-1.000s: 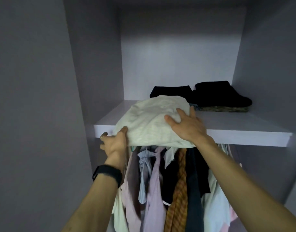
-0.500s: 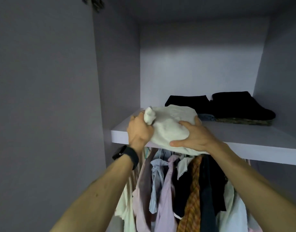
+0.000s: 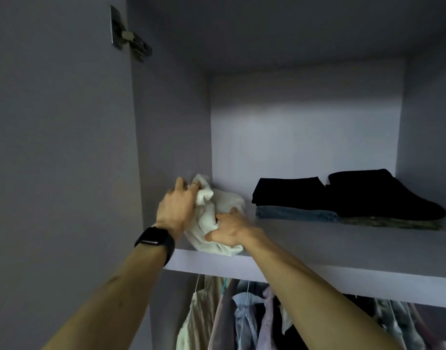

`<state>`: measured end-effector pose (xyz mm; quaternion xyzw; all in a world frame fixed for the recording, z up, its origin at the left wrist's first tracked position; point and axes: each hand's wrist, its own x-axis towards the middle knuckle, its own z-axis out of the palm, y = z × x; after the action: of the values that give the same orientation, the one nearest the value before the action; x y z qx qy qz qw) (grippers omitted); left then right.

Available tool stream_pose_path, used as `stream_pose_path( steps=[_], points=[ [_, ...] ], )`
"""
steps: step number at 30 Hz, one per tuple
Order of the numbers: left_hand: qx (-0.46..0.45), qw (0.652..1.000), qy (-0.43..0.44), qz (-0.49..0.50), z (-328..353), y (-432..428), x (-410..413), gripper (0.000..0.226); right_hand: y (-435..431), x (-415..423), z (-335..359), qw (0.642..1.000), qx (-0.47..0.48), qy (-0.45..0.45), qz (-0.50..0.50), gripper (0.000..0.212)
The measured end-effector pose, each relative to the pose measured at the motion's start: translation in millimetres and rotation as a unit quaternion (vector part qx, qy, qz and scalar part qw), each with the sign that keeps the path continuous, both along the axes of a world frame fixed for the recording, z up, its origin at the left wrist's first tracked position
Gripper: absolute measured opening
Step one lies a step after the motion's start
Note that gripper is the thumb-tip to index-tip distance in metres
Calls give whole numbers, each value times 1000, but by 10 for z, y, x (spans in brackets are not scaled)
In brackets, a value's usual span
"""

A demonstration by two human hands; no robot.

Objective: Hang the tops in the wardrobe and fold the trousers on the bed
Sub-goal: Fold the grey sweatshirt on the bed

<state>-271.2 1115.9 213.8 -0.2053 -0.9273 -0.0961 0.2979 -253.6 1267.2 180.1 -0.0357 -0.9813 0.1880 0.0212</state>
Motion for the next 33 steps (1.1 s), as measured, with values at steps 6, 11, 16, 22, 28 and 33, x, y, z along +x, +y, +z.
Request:
stream_pose_path(
  steps=[6, 11, 16, 22, 28, 33],
  points=[
    [-3, 997, -27, 79, -122, 344, -705, 58, 442, -554, 98, 994, 66, -4, -88, 62],
    [-284, 937, 186, 74, -207, 633, -1395, 70, 450, -1108, 135, 977, 107, 26, -184, 64],
    [-383, 914, 61, 121, -260, 744, -1876, 45, 536, -1347, 276, 972, 164, 10, -168, 57],
    [-406, 904, -12, 132, -223, 830, -1975, 54, 700, -1246, 317, 970, 193, -61, -137, 64],
    [-238, 965, -77, 78, 323, 1151, -1970, 45, 803, -1142, 991, 978, 178, -81, -78, 52],
    [-109, 982, -151, -17, 268, 1488, -2374, 41, 976, -1871, 882, 984, 117, 91, -102, 42]
  ],
)
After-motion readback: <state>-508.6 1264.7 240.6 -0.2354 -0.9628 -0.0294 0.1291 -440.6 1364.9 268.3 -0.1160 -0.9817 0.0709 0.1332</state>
